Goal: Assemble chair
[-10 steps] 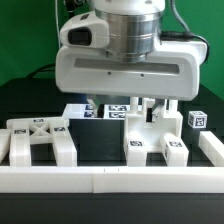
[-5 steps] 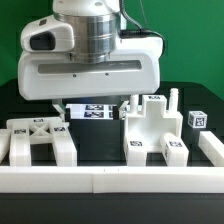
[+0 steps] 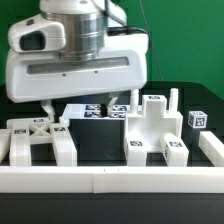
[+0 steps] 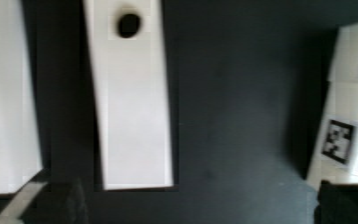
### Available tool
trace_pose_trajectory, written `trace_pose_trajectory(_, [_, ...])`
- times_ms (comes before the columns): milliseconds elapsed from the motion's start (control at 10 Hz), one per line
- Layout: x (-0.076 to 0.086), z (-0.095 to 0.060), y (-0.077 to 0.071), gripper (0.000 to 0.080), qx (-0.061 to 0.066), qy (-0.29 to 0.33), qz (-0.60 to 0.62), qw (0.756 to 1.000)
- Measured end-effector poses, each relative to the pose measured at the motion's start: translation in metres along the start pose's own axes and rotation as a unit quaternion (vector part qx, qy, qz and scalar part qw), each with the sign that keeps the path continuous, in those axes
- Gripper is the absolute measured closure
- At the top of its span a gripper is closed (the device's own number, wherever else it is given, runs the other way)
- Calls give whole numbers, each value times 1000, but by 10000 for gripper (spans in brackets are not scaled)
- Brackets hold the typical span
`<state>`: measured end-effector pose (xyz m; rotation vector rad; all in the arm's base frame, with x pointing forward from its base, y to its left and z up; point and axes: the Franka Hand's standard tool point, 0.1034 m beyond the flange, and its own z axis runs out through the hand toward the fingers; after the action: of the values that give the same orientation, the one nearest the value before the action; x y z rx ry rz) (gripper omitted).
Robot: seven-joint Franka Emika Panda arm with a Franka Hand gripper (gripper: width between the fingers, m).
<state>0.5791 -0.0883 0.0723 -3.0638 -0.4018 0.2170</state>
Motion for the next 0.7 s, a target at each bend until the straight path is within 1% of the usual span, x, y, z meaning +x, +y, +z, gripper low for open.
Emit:
trace_pose_trajectory(100, [-6,5,6,150,-1,0,-11,1000])
trace_pose_trajectory(200, [-8,8,12,150,-9,10,-12,1000])
trace_pose_trajectory(400, [-6,8,14,150,-12,17,-12,1000])
trace_pose_trajectory(500, [-2,7,20,150,-26,44,-10,999])
trace_pose_trajectory(600, [-3,8,20,150,-33,54,-10,998])
trace_pose_trajectory(700, [-5,11,19,150,-32,50,-10,998])
